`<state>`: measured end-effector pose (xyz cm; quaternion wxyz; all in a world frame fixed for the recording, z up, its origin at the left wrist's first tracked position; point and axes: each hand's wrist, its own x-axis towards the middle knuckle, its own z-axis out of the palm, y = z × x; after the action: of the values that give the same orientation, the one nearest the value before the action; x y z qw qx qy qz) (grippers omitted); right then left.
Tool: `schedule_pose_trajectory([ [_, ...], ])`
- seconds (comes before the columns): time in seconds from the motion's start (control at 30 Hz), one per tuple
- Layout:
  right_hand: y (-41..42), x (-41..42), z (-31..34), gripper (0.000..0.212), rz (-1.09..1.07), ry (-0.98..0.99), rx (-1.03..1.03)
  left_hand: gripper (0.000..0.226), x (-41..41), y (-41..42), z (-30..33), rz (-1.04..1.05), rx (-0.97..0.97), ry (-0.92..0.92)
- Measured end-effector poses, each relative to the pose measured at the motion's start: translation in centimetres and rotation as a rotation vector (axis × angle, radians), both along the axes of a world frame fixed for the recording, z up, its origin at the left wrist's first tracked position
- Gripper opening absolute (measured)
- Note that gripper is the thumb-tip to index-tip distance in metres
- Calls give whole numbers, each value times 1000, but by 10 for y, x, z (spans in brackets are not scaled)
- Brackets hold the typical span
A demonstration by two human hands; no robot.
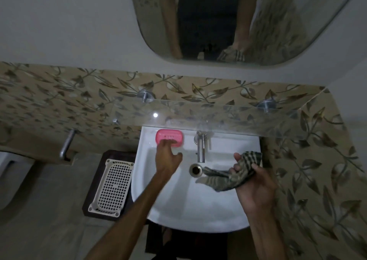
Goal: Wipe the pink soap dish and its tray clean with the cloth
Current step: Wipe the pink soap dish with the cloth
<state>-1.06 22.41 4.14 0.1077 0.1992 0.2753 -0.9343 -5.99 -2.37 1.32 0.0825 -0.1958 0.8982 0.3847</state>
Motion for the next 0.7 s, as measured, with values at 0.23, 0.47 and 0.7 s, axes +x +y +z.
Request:
schedule_pose_trajectory([
  [0.23,-40,4,-17,11,112,-154,273,69,-73,-65,-27,-622,-620,-198],
  [0.47,-57,18,-37,17,117,-197,487,56,-87,-73,-41,-602,-536,-119],
  [0.7,-62,22,-51,21,144,-170,563,61,-90,-75,-43,-502,-349,-97],
])
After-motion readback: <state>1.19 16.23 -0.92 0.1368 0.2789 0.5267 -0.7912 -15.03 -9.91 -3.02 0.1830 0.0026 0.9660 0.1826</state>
